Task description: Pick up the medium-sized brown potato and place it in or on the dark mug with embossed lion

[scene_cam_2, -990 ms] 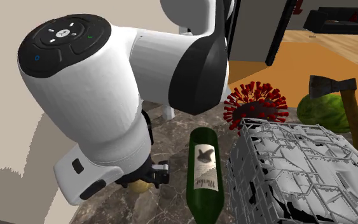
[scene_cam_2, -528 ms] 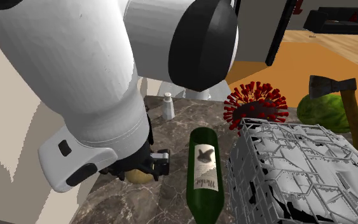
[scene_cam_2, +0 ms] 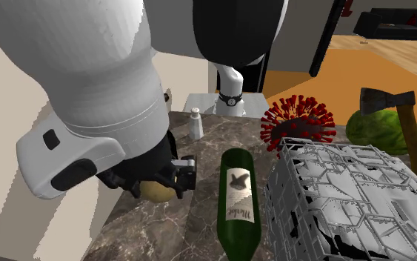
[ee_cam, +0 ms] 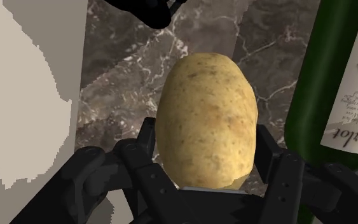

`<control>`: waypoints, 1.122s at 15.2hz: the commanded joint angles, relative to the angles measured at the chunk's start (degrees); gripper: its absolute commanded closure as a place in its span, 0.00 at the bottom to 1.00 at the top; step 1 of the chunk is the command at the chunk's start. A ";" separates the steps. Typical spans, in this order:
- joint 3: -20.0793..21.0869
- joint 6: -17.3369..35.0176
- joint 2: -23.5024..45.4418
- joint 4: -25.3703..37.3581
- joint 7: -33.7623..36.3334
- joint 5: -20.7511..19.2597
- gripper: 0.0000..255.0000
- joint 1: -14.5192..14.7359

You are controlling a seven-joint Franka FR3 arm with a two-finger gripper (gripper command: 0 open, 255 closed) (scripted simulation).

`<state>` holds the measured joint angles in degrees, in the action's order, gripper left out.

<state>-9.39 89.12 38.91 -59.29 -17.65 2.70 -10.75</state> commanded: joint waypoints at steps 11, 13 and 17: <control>0.16 -12.81 4.87 17.72 -0.14 0.45 1.00 -1.42; 0.32 -16.71 7.83 24.61 -0.10 0.71 1.00 -2.08; -1.06 -6.82 -6.19 0.72 -2.47 -0.65 1.00 -1.29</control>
<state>-10.03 79.31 37.17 -51.20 -19.34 2.49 -12.21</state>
